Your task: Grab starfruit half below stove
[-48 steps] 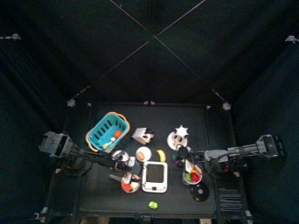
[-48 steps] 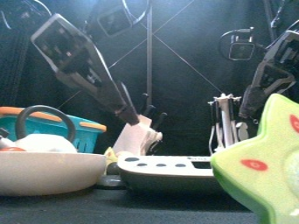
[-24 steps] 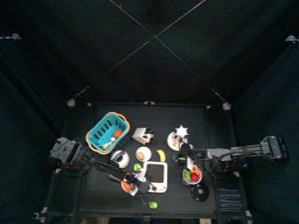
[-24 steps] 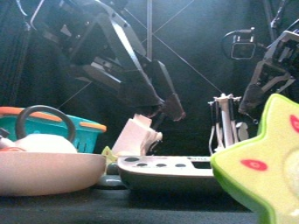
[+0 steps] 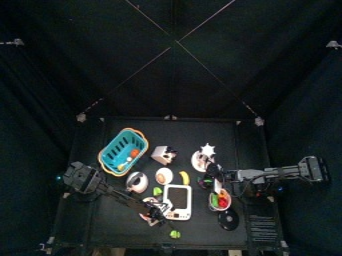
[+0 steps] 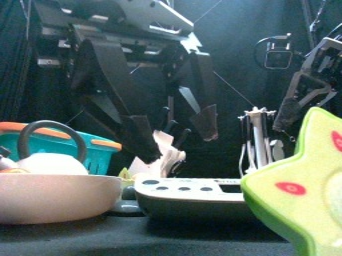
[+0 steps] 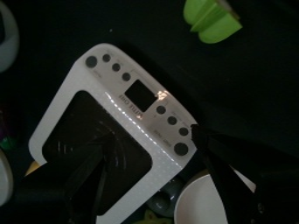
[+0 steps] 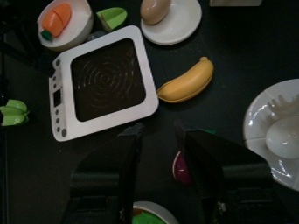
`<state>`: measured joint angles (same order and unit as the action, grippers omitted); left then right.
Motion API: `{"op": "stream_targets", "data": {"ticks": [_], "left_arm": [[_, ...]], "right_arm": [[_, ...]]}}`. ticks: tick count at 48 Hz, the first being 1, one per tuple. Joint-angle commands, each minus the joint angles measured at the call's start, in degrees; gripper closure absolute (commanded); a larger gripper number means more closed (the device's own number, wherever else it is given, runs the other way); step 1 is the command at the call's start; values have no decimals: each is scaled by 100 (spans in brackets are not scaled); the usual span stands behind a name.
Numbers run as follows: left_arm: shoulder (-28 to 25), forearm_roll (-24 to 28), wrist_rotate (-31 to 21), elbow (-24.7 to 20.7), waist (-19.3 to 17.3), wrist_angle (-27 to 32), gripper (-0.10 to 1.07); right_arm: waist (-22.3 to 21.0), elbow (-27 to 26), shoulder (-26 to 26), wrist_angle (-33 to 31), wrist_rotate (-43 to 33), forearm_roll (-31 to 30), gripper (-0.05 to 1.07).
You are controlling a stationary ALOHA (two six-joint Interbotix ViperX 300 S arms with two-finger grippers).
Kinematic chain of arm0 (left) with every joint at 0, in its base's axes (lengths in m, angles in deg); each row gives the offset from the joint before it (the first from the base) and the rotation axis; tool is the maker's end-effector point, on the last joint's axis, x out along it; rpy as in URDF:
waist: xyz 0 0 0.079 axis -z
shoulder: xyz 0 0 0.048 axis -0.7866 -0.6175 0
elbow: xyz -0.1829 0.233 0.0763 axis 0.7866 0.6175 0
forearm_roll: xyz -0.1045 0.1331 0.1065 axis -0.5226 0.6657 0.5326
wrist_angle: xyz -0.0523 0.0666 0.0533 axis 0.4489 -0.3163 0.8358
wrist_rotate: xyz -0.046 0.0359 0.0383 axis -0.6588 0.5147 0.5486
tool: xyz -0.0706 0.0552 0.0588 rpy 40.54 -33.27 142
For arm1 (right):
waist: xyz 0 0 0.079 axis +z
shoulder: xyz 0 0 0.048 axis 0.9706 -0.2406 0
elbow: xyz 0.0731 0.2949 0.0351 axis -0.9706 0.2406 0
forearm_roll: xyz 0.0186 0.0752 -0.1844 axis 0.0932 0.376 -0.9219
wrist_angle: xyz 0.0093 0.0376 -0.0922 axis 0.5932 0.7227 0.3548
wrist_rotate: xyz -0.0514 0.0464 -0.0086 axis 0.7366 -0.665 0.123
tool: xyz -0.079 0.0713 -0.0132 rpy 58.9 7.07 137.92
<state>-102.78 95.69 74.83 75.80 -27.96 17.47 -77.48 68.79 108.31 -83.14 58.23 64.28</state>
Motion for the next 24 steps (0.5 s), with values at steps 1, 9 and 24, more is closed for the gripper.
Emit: {"op": "stream_targets", "data": {"ticks": [1, 9, 24], "left_arm": [[53, -483, 642, -290, 35, 114, -3], [-70, -1802, 1784, -545, 44, 334, -3], [-413, -2206, 3516, -765, -9, 598, -4]], "right_arm": [[-35, -141, 35, 18, 18, -9, 28], [-35, -149, 35, 18, 9, -9, 28], [-26, -105, 35, 35, 0, 290, 28]]}}
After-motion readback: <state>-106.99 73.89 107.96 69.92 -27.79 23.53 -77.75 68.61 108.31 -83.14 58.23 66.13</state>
